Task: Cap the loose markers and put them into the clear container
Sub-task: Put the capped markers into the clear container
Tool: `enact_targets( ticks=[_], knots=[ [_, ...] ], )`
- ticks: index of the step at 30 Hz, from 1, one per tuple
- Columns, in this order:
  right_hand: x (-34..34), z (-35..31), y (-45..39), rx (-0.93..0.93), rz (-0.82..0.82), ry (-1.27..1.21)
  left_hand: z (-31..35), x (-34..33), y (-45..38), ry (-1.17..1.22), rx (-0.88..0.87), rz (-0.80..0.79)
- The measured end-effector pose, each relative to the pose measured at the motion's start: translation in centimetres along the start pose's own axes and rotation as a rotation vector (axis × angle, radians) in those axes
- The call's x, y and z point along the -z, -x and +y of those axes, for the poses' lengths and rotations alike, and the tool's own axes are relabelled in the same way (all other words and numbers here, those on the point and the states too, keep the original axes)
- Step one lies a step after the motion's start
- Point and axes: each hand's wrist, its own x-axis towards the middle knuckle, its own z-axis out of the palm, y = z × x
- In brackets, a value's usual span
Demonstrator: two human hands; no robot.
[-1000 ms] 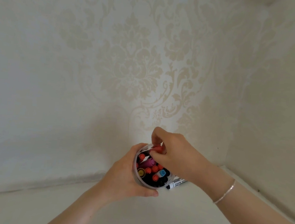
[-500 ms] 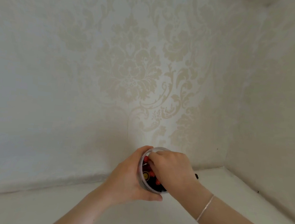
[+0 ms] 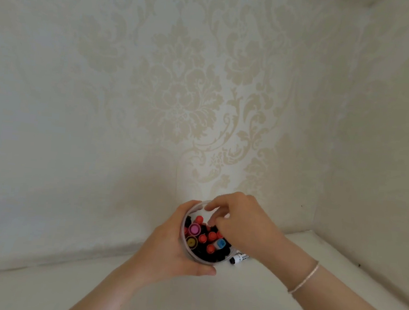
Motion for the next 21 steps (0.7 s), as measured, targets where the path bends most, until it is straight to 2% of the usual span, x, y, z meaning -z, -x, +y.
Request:
enact_targets(
  ticks=[1, 3, 5, 8, 9, 10, 12, 14, 16, 21],
  knots=[
    [0.0, 0.2, -0.1, 0.018, 0.033, 0.051, -0.1, 0.0, 0.0, -0.004, 0.001, 0.003],
    [0.0, 0.5, -0.2, 0.042, -0.012, 0.048, -0.3, 0.0, 0.1, -0.002, 0.000, 0.000],
    [0.8, 0.7, -0.5, 0.028, -0.046, -0.145, -0.2, 0.0, 0.1, -0.008, -0.016, -0.004],
    [2.4, 3.5, -2.7, -0.074, 0.271, -0.402, 0.0, 0.0, 0.2, -0.029, -0.024, -0.002],
    [2.5, 5.2, -3.6, -0.123, 0.355, -0.374, 0.0, 0.0, 0.2, -0.035, -0.023, -0.003],
    [2.2, 7.2, -4.3, -0.180, 0.365, -0.271, -0.1, 0.0, 0.2, -0.041, -0.023, -0.002],
    [0.9, 11.1, -5.0, -0.271, 0.173, 0.021, -0.1, -0.1, 0.1, -0.058, -0.021, 0.003],
    [-0.9, 14.5, -4.6, -0.260, -0.107, 0.255, -0.1, -0.1, 0.0, -0.073, -0.024, 0.001],
    [-2.3, 16.4, -3.9, -0.237, -0.266, 0.415, -0.1, -0.1, -0.1, -0.090, -0.029, -0.006],
    [-3.9, 18.8, -3.5, -0.293, -0.386, 0.334, -0.1, -0.3, -0.3, -0.121, -0.042, -0.017]
  ],
)
